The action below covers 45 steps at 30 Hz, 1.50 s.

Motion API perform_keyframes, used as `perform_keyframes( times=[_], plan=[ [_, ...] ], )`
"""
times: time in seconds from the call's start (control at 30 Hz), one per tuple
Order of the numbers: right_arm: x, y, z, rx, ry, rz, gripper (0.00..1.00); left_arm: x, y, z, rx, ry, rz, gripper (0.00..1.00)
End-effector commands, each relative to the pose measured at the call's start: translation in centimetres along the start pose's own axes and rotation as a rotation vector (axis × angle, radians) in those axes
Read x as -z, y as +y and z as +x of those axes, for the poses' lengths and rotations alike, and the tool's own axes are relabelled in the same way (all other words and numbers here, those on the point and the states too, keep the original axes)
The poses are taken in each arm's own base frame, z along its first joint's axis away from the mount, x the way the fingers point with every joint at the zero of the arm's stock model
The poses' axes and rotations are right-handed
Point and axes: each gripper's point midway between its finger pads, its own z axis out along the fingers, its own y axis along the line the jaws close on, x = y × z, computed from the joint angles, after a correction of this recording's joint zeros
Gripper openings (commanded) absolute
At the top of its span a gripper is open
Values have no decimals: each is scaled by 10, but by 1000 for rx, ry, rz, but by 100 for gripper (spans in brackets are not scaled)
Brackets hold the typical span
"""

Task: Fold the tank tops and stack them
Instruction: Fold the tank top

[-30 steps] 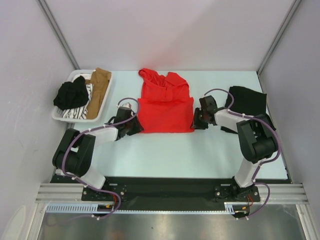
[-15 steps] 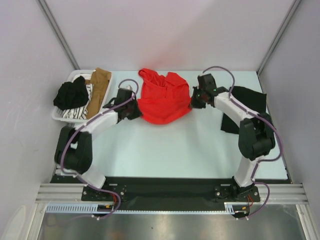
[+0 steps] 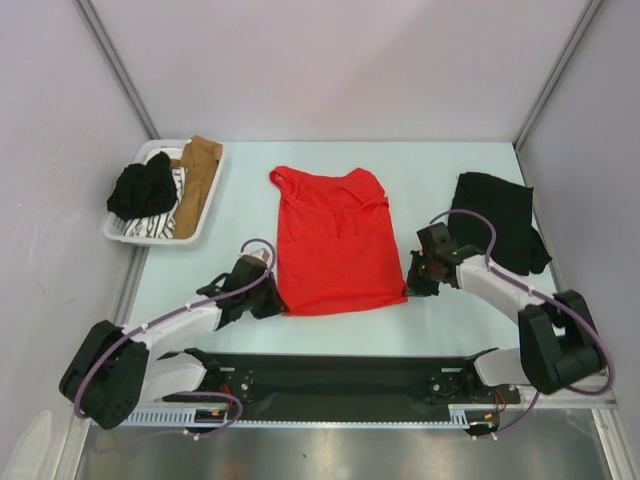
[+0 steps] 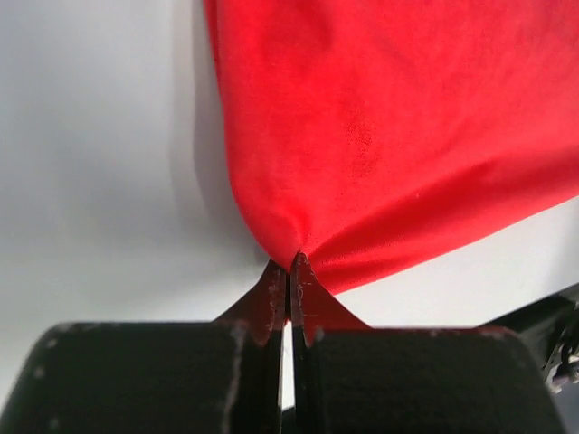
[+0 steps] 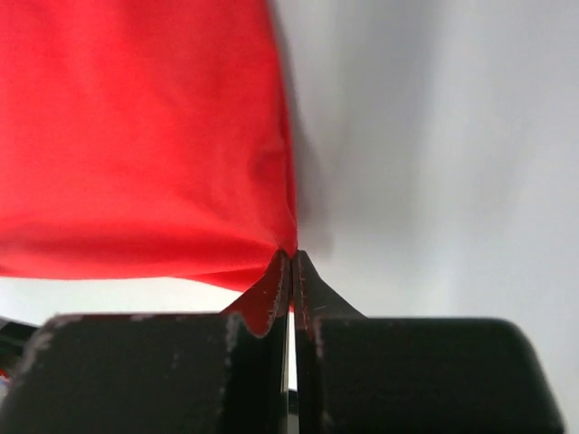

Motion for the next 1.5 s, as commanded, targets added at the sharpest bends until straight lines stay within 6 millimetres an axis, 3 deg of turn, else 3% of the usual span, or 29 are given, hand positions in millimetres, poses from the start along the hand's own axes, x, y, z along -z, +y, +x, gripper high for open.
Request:
perform_keyframes(
  times=[0.0,0.13,0.27,0.37,0.57,0.77,0.8,0.87,0.93,1.0,1.03,1.1,1.23,1.27,1.33,1.47],
  plan=[
    [23,7,-5,8,-80,-14,0,7,6,19,27,12,-19,0],
    [30,-2,19,13,-51,7,0,15,10,37,23,53,-24,0],
    [43,11,41,27,-63,-28,0,25,6,56,29,79,10,0],
    [44,8,57,25,-37,20,0,32,7,67,47,98,6,0],
    [59,10,64,16,-69,1,0,49,8,71,57,100,-3,0],
    [94,35,27,71,-162,-32,0,85,-15,29,17,-7,-10,0],
    [97,37,21,72,-166,-29,0,93,-27,16,13,-30,6,0],
    [104,48,3,94,-189,-44,0,94,-28,2,-2,-35,-13,0],
    [110,58,-20,83,-213,-69,0,100,-43,-18,-5,-52,19,0],
    [113,65,-40,99,-245,-77,0,109,-53,-52,-9,-128,38,0],
    [123,73,-57,93,-271,-111,0,104,-55,-58,-9,-103,39,0],
    [116,78,-75,107,-256,-107,0,111,-62,-90,-6,-152,48,0],
    [115,98,-123,108,-283,-132,0,108,-68,-137,5,-201,42,0],
    [113,107,-139,109,-290,-136,0,97,-66,-142,5,-175,24,0],
    [108,112,-154,108,-283,-143,0,96,-68,-166,15,-200,21,0],
    [99,121,-192,87,-290,-169,0,67,-67,-200,47,-179,26,0]
  ],
)
